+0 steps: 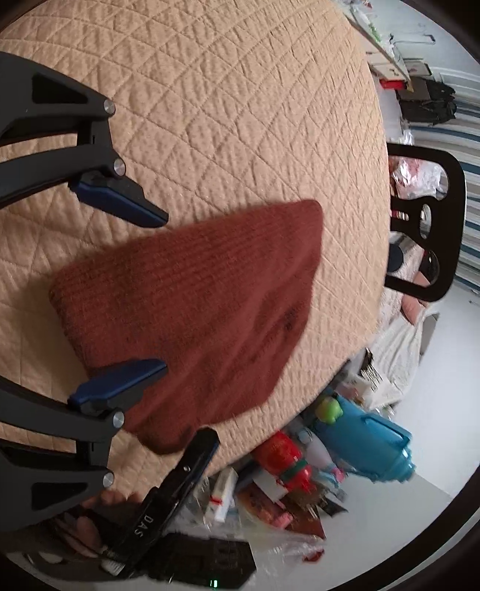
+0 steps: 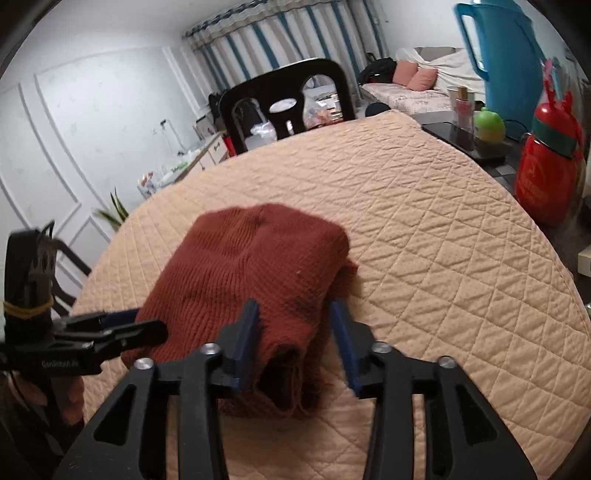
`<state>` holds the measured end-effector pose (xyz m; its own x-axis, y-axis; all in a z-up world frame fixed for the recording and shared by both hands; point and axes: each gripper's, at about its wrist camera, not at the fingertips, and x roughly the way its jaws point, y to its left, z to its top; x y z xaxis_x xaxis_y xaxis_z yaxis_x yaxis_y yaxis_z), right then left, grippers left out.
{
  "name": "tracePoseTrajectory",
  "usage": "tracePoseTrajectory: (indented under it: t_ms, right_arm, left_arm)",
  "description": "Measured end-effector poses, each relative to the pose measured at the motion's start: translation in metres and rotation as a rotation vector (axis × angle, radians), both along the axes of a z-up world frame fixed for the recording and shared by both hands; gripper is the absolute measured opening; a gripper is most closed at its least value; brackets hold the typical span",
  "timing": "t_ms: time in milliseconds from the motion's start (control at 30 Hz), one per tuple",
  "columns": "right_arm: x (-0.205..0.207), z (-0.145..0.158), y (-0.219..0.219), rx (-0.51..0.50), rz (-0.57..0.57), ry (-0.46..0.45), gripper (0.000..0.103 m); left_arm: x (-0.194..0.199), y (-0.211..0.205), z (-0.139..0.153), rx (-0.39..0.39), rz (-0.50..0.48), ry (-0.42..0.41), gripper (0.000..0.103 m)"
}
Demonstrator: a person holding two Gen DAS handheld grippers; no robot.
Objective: Fold small clothes
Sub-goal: 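Close the right gripper on the bundle edge while the left gripper grasps beside it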
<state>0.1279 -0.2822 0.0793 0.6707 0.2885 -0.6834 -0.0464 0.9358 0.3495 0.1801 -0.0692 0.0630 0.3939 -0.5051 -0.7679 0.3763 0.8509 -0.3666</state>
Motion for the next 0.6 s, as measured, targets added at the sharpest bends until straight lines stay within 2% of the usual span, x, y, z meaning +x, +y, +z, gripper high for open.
tracePoseTrajectory:
  t_ms: [33, 167, 433, 600]
  right_arm:
    - [0.002, 0.0, -0.004, 0.033, -0.003, 0.007, 0.062]
    - [0.012, -0.009, -0.01, 0.114, 0.008, 0.063, 0.071]
    - [0.031, -0.037, -0.012, 0.246, 0.02, 0.179, 0.072]
    - [0.037, -0.038, -0.009, 0.263, 0.044, 0.184, 0.072]
  left_arm:
    - [0.002, 0.001, 0.002, -0.021, 0.001, 0.001, 0.081]
    - [0.014, 0.003, 0.006, -0.099, 0.019, 0.025, 0.084]
    - [0.033, -0.002, -0.01, -0.102, 0.038, 0.085, 0.085]
    - [0.041, 0.001, -0.022, -0.117, 0.049, 0.133, 0.085]
